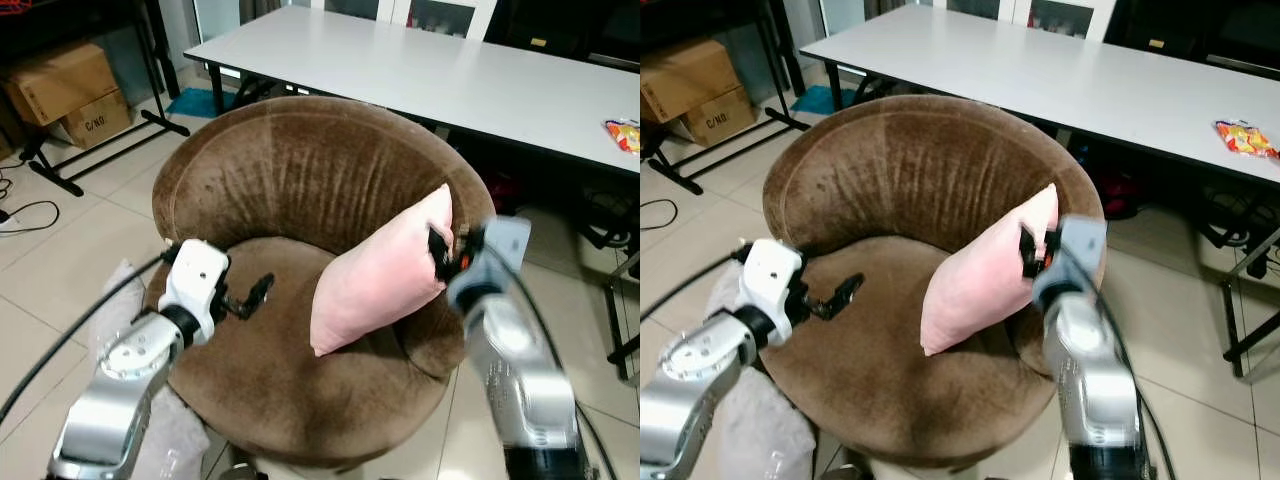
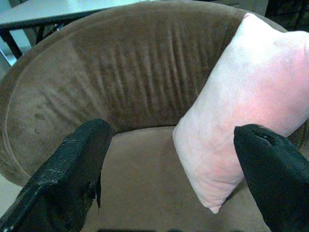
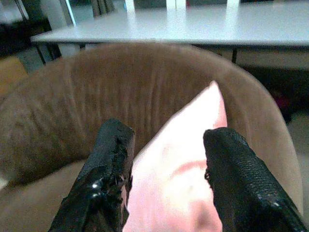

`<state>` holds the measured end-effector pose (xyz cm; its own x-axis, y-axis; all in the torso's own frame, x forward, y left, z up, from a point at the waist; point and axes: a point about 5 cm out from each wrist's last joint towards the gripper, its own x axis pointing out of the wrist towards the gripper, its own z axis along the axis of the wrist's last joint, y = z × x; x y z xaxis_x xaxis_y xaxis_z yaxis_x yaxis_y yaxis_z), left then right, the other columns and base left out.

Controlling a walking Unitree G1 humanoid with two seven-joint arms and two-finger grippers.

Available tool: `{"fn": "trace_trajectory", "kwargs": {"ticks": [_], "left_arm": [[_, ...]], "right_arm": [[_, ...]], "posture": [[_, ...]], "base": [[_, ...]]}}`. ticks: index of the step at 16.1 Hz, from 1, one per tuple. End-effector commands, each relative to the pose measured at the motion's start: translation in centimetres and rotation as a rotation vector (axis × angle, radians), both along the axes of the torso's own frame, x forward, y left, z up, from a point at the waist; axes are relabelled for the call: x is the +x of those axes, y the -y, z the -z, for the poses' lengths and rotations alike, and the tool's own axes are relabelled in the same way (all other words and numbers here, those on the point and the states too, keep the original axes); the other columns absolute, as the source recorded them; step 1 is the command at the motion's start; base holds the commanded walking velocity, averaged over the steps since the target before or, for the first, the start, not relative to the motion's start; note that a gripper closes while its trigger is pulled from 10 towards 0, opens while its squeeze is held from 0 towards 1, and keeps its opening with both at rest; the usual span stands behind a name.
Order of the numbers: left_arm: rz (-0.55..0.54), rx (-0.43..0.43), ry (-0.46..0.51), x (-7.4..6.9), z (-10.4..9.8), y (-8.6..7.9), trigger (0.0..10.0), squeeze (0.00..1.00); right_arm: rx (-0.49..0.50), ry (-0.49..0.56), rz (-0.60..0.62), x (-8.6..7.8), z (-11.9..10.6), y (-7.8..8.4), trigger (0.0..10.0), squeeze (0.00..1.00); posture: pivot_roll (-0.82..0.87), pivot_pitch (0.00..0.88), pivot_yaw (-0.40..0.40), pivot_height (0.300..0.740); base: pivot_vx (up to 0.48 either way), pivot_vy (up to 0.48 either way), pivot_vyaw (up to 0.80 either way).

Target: Move the pillow to the sofa from floor

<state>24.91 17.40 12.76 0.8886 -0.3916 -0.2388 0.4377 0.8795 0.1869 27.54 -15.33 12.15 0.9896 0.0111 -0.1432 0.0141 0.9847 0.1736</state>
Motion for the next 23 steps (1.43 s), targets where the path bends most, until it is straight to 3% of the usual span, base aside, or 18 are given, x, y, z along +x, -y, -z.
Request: {"fn": "trace_trajectory", "kwargs": {"ticks": [1, 10, 18, 23], "left_arm": [[-0.021, 0.002, 0.019, 0.08, -0.4, -0.21, 10.0, 0.0], [-0.052, 0.006, 0.027, 0.11, -0.37, -0.28, 10.0, 0.0], [-0.085, 0.004, 0.04, 0.05, -0.3, -0.4, 10.0, 0.0], [-0.089, -0.005, 0.041, -0.21, -0.23, -0.29, 10.0, 0.0]], "right_arm": [[-0.015, 0.018, 0.004, -0.04, -0.86, 0.0, 10.0, 0.0], [-0.055, -0.016, -0.06, -0.54, -1.45, -0.54, 10.0, 0.0], [-0.064, -0.049, -0.099, -0.83, -1.32, -0.47, 10.0, 0.0], [-0.099, -0.049, -0.162, -0.91, -1.4, -0.86, 10.0, 0.0]], "posture": [[-0.09, 0.0, -0.043, 0.74], [-0.09, 0.0, -0.045, 0.74], [-0.08, 0.0, -0.063, 0.74], [-0.08, 0.0, -0.076, 0.74]], "base": [[-0.247, 0.0, 0.0], [-0.248, 0.0, 0.0], [0.0, 0.0, 0.0], [0.0, 0.359, 0.0]]}}
